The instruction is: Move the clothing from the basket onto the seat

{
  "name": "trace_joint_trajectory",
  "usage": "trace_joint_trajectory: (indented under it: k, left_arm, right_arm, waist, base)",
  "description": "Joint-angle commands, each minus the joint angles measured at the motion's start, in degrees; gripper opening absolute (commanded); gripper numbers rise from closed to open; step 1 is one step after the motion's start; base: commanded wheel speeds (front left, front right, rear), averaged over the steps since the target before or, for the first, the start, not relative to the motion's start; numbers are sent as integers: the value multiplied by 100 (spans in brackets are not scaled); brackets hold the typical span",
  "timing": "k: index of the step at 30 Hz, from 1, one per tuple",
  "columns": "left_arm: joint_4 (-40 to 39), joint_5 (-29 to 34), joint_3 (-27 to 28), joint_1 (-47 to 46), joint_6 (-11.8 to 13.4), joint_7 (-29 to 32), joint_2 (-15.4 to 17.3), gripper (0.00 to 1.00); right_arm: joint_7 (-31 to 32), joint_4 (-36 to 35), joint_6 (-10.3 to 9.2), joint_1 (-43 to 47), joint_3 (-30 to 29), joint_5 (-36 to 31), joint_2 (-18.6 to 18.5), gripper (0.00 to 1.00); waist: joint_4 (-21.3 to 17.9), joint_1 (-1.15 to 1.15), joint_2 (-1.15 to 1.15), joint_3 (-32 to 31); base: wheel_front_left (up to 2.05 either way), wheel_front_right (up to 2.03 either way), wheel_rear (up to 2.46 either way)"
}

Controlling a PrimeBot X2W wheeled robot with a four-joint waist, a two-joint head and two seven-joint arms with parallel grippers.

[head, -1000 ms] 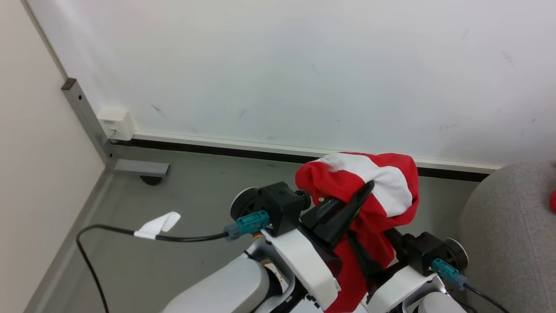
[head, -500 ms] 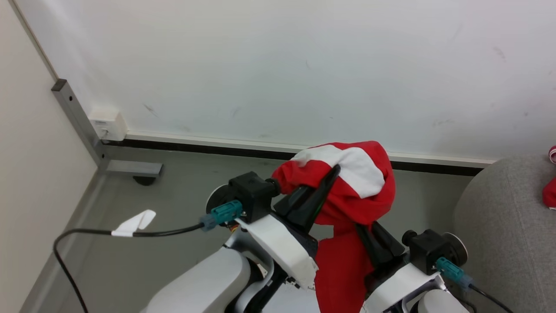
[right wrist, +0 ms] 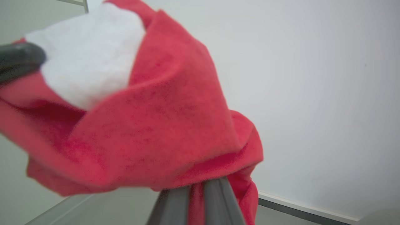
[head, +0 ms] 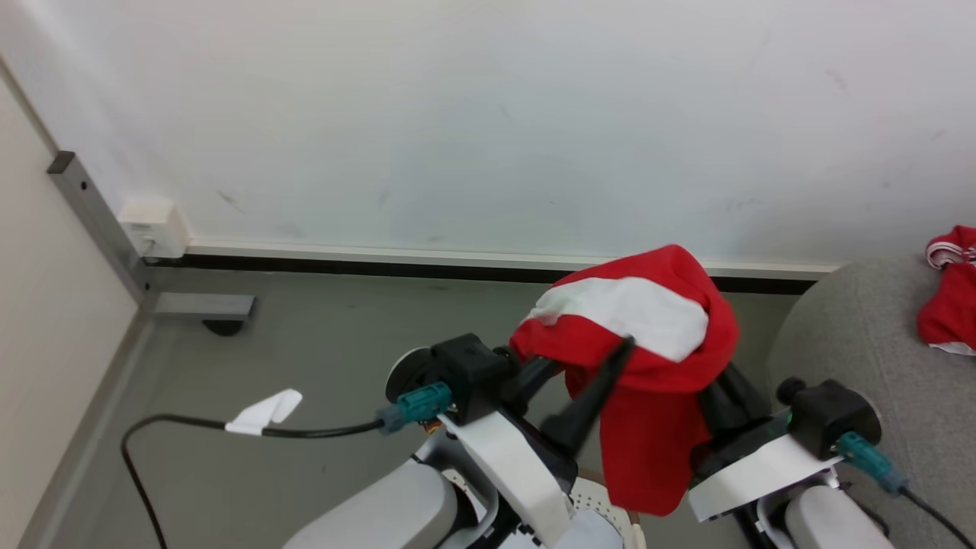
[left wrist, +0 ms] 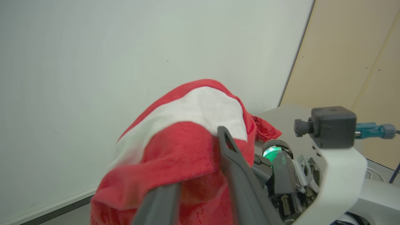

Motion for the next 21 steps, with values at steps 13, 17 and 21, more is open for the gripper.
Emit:
trace_joint_trajectory:
  k: [13,17,21]
  left_arm:
    - [-158,233,-186,197,-103,-251,147,100]
    - [-157,302,-254,131,-161,-320,177,100]
    - [-114,421,-298,43,-206,-366,196,100]
  right_arm:
    - [-18,-630,-13,128,-1024,-92,-522,0]
    - [-17,-796,-14,225,-1260,-120,-641,0]
    - [-18,-973,-13,354,-1399,-116,-680,0]
  waist:
    - [-1212,0,0,444]
    - [-1675,0,0,591]
    - [-2125,0,0,721]
  base:
    - [0,0,0]
    - [0,0,0]
    - [0,0,0]
